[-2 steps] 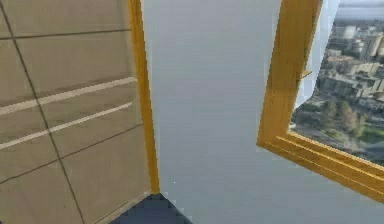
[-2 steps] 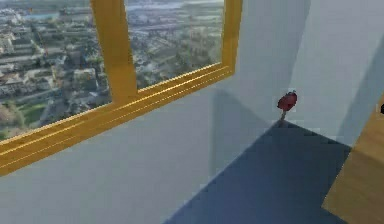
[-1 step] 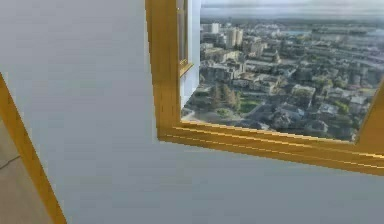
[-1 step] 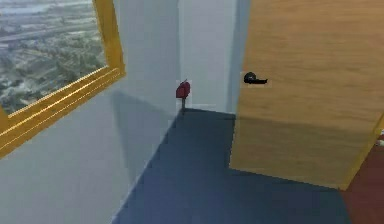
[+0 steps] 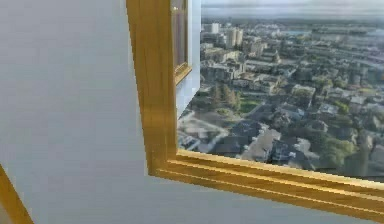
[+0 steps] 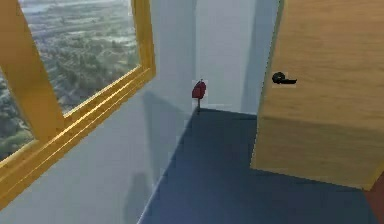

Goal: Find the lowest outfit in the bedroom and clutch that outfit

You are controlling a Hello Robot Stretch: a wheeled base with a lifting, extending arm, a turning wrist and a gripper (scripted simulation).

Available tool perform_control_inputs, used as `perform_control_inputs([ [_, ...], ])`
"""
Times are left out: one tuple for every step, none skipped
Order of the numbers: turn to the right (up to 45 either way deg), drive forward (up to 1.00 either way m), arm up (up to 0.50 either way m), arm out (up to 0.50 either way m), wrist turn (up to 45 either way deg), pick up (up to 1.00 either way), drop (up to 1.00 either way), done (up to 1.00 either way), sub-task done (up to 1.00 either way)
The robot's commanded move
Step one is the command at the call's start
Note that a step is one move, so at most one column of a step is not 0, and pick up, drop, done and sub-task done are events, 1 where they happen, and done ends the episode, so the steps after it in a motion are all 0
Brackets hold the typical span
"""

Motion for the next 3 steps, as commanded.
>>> perform_control_inputs([
  [45.0, 0.00, 0.00, 0.00, 0.0, 0.00, 0.00, 0.00, 0.00],
  [45.0, 0.00, 0.00, 0.00, 0.0, 0.00, 0.00, 0.00, 0.00],
  [39.0, 0.00, 0.00, 0.00, 0.0, 0.00, 0.00, 0.00, 0.00],
])
